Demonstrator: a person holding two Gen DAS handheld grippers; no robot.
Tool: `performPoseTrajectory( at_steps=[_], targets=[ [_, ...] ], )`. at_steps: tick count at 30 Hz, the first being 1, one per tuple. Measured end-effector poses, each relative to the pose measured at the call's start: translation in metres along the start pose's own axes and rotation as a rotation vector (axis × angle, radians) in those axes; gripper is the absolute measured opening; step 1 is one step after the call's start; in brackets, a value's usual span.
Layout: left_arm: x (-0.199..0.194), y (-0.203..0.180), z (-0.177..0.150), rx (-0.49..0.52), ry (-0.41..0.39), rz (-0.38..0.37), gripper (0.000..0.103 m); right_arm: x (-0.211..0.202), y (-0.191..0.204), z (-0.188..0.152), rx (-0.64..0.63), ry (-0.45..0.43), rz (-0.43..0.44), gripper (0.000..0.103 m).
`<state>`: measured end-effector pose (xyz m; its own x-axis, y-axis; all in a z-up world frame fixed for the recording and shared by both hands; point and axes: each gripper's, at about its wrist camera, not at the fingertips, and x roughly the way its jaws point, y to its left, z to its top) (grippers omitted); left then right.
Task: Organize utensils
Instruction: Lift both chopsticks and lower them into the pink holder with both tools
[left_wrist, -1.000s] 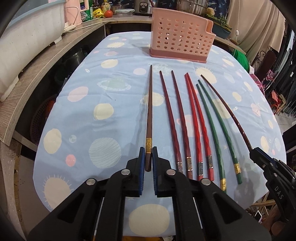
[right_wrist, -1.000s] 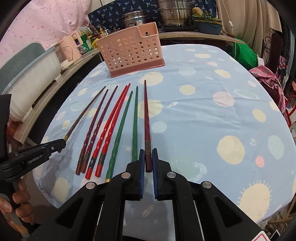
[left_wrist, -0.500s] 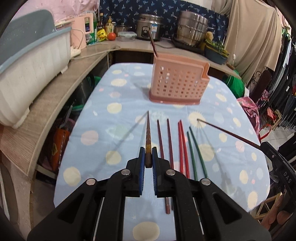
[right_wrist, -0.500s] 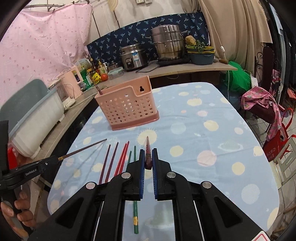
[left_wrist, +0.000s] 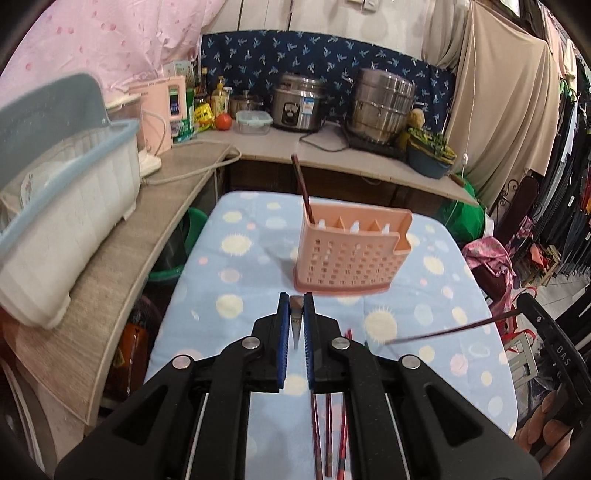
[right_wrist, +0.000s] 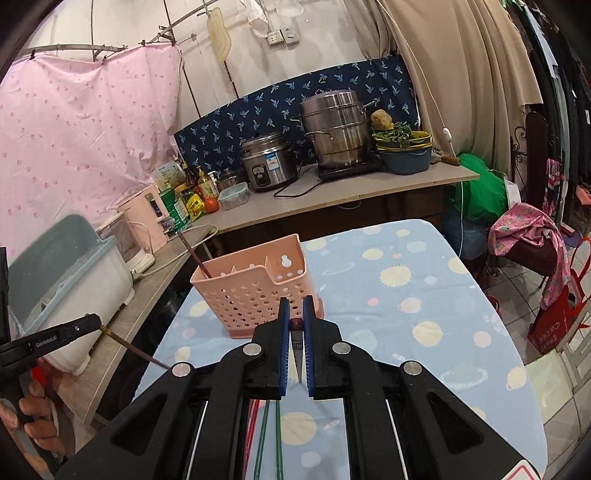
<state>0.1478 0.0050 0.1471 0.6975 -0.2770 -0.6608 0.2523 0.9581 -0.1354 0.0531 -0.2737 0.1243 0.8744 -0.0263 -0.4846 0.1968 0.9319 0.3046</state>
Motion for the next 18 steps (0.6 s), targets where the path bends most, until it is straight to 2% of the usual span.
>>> performPoseTrajectory(
  at_steps=[9, 18],
  targets=[
    [0.003, -0.008, 0.056, 0.006, -0.075, -0.011, 0.007, 0.018, 0.003, 0.051, 0.034, -0.070, 0.034, 0.007],
    [-0.022, -0.020, 0.119, -0.016, -0.240, -0.044, 0.007, 0.018, 0.019, 0.120, 0.078, -0.243, 0.092, 0.007]
  ],
)
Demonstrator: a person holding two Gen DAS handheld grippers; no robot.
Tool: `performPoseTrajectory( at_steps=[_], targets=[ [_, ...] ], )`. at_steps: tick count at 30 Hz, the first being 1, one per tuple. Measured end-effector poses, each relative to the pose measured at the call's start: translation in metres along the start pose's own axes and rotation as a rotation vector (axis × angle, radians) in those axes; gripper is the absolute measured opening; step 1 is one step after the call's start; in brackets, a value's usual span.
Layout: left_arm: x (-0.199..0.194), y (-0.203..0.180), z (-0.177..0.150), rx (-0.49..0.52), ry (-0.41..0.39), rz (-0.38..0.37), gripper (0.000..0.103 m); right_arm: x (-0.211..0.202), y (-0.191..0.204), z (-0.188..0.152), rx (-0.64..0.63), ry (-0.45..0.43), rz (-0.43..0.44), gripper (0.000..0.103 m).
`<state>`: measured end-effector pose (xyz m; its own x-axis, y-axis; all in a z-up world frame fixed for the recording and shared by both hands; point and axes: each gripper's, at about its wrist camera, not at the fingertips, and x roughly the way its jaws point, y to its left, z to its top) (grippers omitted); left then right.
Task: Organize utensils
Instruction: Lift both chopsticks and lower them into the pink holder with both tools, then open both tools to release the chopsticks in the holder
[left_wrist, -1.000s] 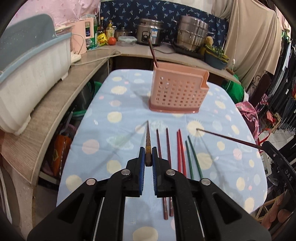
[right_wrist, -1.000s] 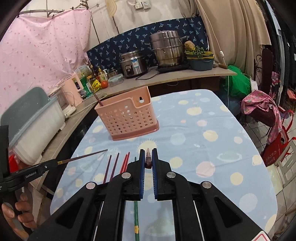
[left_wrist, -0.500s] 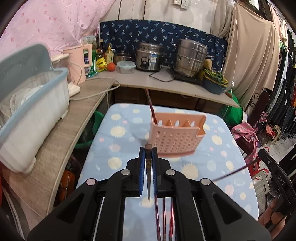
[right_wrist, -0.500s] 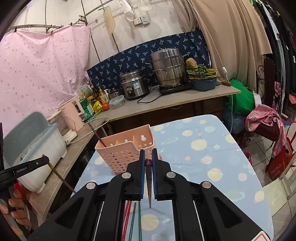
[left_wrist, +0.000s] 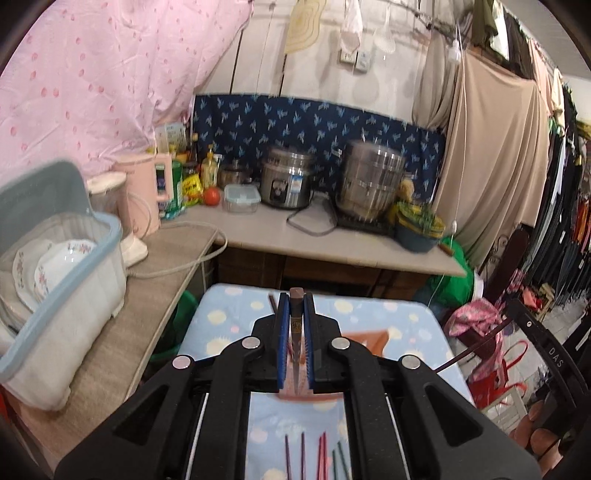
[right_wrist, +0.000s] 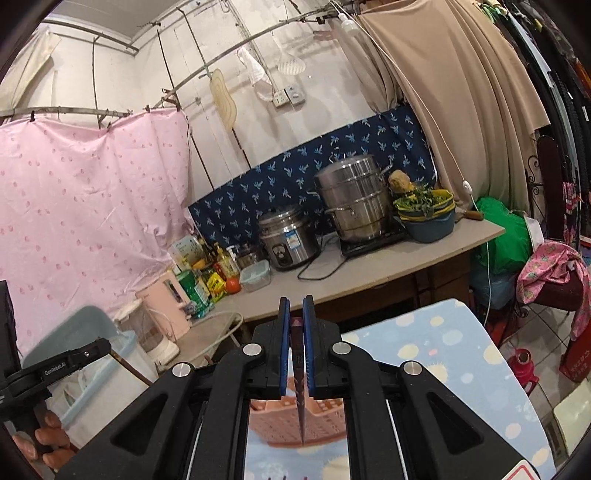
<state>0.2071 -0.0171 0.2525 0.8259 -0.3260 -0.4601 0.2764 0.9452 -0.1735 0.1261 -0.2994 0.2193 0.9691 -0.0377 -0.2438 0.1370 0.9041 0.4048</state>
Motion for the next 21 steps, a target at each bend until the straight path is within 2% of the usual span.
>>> performPoseTrajectory(
  at_steps=[6, 10, 14, 21],
  targets=[
    [0.003, -0.008, 0.034, -0.015, -0.118, -0.024, 0.007, 0.031, 0.017, 0.029, 0.018, -0.057, 0.025, 0.007],
    [0.019, -0.010, 0.043, -0.015, -0.145, -0.015, 0.007, 0.055, 0.023, 0.030, 0.007, -0.053, 0.021, 0.007],
    [0.046, -0.007, 0.038, -0.017, -0.116, -0.014, 0.007, 0.079, 0.019, 0.016, 0.003, -0.001, 0.006, 0.007],
    [0.090, 0.002, 0.005, -0.032, -0.001, -0.020, 0.007, 0.111, 0.003, -0.025, 0.008, 0.115, -0.031, 0.007]
  ],
)
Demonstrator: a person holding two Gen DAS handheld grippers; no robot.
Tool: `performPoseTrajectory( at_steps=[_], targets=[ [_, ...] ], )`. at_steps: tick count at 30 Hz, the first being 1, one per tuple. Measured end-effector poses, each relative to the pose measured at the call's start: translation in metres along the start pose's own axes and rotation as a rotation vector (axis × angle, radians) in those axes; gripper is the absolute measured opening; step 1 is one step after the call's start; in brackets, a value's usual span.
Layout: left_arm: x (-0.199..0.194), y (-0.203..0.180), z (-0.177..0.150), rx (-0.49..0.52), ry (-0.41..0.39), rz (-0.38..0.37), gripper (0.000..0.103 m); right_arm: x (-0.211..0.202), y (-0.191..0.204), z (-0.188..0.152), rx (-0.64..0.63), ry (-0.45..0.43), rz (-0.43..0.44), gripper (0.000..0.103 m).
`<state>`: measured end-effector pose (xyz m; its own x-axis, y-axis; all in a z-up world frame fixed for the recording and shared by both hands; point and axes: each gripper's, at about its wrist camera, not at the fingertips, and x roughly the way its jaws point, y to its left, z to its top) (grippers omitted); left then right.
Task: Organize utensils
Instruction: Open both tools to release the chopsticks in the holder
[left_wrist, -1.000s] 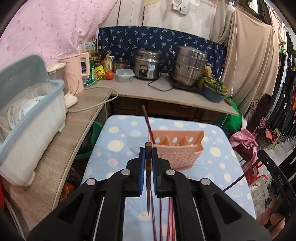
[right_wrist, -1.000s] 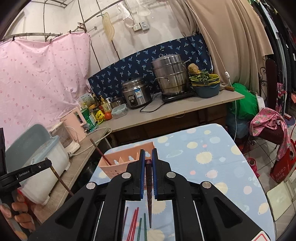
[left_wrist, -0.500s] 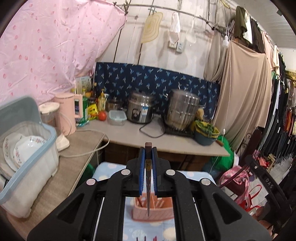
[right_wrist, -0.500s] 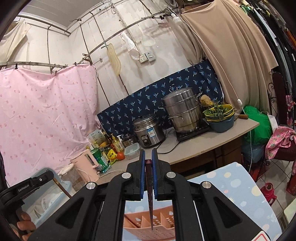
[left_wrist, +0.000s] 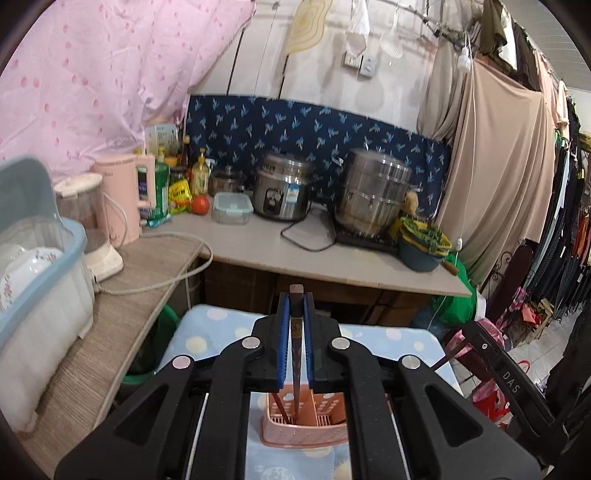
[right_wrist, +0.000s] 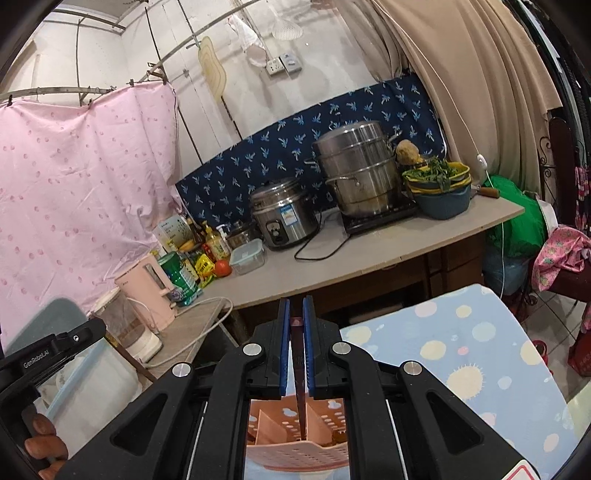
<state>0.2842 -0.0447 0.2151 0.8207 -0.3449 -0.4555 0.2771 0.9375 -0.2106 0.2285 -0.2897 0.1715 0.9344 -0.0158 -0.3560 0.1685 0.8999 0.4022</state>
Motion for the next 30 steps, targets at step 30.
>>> performPoseTrajectory(
  at_steps=[30],
  targets=[
    [-0.008, 0.006, -0.057, 0.000, 0.099, 0.058, 0.043, -0.037, -0.004, -0.050, -0.019, 0.084, -0.008, 0.028]
  ],
)
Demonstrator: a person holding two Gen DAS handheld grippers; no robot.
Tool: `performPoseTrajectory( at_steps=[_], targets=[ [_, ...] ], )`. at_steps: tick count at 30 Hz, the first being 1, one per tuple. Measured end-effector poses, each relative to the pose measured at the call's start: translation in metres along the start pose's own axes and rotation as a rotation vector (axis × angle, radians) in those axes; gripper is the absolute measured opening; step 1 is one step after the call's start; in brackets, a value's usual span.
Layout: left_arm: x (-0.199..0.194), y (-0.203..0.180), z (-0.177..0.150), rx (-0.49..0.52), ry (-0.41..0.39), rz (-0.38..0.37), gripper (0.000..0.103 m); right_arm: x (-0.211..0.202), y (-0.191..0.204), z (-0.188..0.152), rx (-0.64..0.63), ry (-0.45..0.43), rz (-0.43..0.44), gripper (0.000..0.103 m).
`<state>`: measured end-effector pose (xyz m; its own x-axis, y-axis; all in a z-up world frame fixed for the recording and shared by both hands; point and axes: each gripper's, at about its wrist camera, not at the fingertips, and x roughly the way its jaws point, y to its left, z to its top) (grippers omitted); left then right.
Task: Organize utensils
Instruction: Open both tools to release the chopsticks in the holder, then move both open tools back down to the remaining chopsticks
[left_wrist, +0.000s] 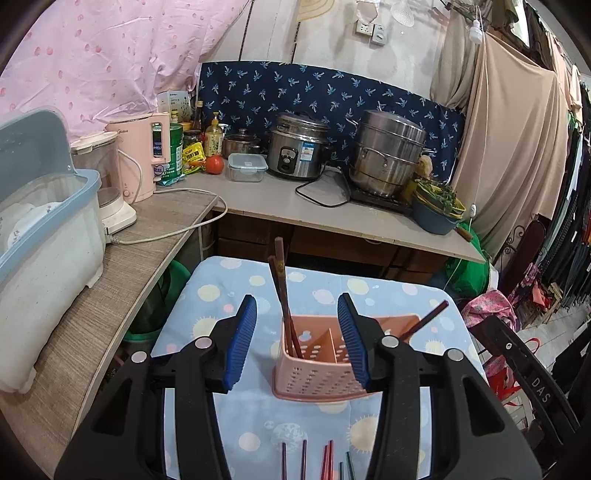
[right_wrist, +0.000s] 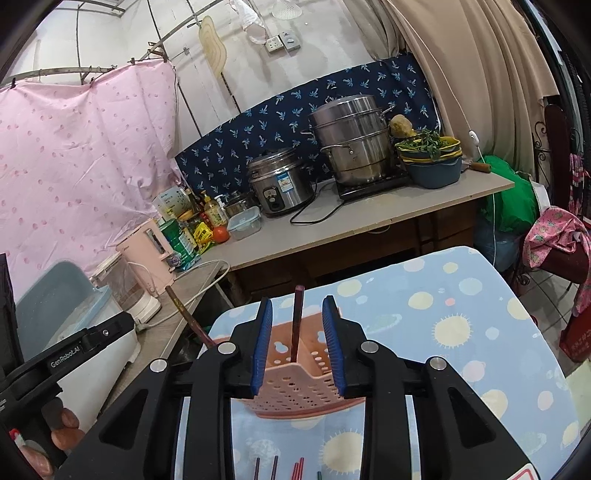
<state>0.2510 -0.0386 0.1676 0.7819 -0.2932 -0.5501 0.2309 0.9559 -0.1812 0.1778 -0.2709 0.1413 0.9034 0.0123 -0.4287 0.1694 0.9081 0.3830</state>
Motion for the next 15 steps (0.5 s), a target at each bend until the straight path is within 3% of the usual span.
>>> performPoseTrajectory(
  at_steps=[15],
  targets=[
    [-0.022, 0.007, -0.069, 0.051, 0.075, 0.045, 0.044, -0.038, 0.008, -0.076, -0.089, 0.128, 0.018, 0.028]
  ],
)
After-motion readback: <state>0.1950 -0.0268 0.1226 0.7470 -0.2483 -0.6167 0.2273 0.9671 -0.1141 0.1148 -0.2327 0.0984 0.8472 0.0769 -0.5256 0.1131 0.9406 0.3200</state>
